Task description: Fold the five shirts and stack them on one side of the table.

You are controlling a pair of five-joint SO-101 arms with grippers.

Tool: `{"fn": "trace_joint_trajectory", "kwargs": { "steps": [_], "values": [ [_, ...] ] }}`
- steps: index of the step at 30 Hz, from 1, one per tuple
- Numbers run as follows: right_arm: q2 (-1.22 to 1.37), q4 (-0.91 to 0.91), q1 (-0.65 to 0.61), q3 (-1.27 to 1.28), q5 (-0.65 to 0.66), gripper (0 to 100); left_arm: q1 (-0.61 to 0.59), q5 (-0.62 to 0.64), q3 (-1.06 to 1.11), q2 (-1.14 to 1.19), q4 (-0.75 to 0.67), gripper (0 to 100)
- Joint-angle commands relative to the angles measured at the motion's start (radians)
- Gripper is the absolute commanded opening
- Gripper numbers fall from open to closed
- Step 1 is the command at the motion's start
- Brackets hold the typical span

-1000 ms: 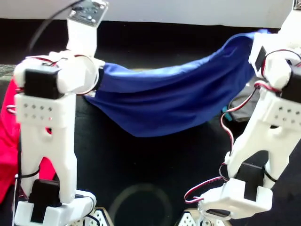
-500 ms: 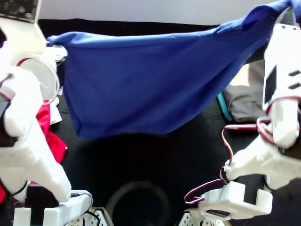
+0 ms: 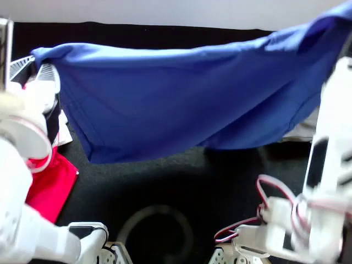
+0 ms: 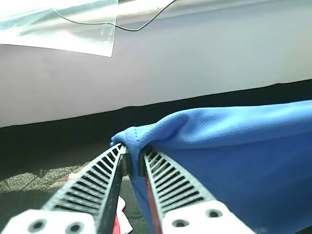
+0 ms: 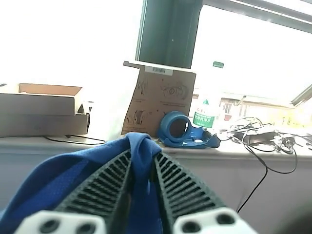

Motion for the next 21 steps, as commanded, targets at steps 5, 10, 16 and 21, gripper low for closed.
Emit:
{"fn": "trace_joint_trajectory", "kwargs": {
  "steps": [5,10,16,21],
  "values": [
    [-0.194,-0.004,0.012,0.096,-0.006,0.5,0.012,0.006,0.165,-0.114,0.002,1],
    [-0.275,-0.074,0.012,0.236,-0.006,0.5,0.008,0.005,0.197,-0.183,-0.006,1],
    [-0.354,-0.148,0.012,0.357,-0.006,0.5,0.008,0.002,0.199,-0.216,-0.006,1],
    [-0.400,-0.147,0.010,0.426,-0.006,0.5,0.008,0.002,0.202,-0.216,-0.003,1]
  ]
}}
